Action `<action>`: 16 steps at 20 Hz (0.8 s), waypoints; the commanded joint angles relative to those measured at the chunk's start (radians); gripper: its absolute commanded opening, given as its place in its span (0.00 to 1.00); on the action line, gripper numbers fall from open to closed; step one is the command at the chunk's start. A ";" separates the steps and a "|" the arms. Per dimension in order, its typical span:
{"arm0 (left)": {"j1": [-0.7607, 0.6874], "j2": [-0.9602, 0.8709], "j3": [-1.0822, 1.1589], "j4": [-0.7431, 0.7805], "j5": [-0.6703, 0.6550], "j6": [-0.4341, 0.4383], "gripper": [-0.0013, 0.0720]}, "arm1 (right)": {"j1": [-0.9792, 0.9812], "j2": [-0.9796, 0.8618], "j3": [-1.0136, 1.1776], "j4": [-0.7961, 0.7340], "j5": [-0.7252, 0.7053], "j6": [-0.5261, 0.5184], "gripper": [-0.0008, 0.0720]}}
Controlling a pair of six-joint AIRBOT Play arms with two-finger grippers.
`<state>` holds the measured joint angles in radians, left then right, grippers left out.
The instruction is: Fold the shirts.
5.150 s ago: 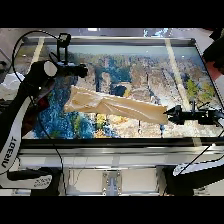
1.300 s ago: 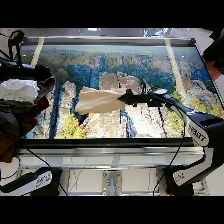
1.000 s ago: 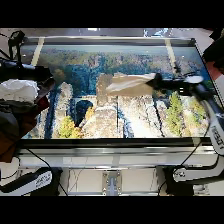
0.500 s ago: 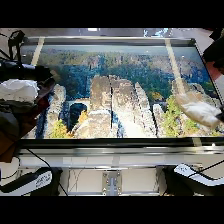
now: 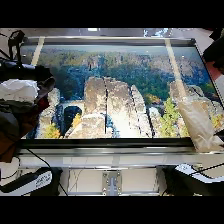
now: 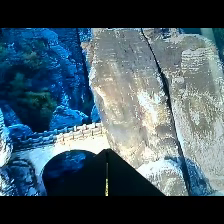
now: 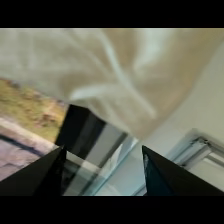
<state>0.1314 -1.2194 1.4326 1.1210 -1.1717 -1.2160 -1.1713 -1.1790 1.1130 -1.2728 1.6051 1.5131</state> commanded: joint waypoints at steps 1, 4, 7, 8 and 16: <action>0.001 -0.001 0.000 0.000 0.000 0.001 0.04 | 0.035 0.008 0.212 0.413 0.150 0.039 0.31; 0.001 -0.001 0.000 0.000 -0.001 0.000 0.04 | 0.230 0.066 0.264 0.712 0.033 -0.204 0.03; 0.001 -0.001 0.000 0.001 -0.025 0.000 0.04 | 0.446 0.091 0.266 0.697 -0.040 -0.353 0.03; 0.001 -0.001 0.000 0.000 -0.043 0.000 0.04 | 0.506 0.090 0.267 0.650 -0.058 -0.354 0.03; 0.001 -0.001 0.000 0.001 -0.075 0.000 0.04 | 0.656 0.090 0.267 0.464 -0.055 -0.348 0.03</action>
<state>0.1314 -1.2198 1.4326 1.1213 -1.2400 -1.2160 -0.5510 -1.0901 1.3773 -0.7811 1.5558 1.1767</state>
